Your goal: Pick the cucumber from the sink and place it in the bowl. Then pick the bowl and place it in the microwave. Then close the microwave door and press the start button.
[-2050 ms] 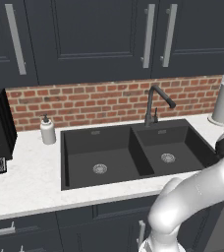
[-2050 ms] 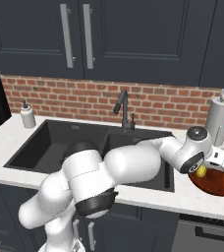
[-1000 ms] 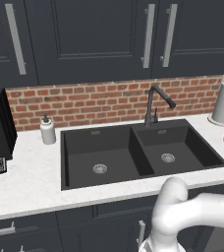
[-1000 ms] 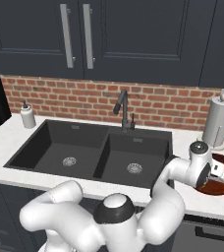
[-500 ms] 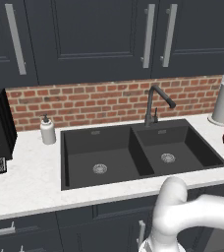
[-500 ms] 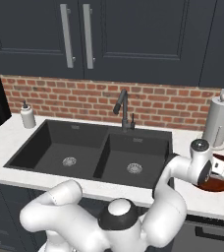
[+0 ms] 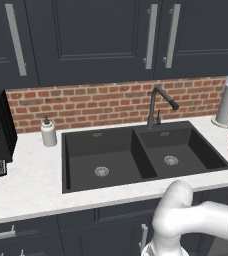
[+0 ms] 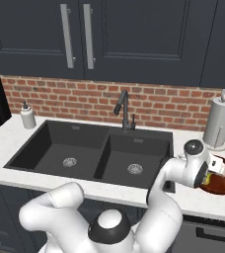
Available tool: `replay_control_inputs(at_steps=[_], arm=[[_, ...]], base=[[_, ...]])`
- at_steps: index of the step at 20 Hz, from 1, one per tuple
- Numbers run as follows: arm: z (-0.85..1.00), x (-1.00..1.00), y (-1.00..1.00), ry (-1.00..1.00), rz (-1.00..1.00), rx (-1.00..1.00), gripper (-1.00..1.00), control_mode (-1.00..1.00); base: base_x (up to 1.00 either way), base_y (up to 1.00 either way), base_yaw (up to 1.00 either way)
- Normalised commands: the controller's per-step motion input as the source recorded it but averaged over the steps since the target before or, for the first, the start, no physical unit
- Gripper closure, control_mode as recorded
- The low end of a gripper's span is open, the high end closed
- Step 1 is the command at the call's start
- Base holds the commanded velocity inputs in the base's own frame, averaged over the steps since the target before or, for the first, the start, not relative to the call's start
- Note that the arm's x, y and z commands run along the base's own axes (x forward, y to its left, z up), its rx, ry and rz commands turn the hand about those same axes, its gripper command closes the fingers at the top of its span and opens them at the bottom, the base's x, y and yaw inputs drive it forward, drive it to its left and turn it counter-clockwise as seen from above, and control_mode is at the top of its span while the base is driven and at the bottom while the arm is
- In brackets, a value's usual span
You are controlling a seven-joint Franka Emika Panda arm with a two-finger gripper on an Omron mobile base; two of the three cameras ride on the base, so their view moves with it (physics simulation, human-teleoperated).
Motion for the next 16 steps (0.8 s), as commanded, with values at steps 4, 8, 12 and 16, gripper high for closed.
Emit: replay_control_inputs(at_steps=[4, 8, 12, 16], arm=[[0.26, 0.02, 0.59, 0.01, 0.00, -0.22, -1.00, -1.00], [0.06, 0.34, 0.27, 0.23, 0.01, -0.12, -1.00, -1.00], [0.23, 0.29, 0.00, 0.23, 0.00, -0.03, -1.00, -1.00], [0.33, 0.08, 0.00, 0.17, 0.00, 0.00, -1.00, -1.00]], base=[[0.00, 0.00, 0.00], [0.00, 0.00, 0.00], [0.00, 0.00, 0.00], [0.00, 0.00, 0.00]])
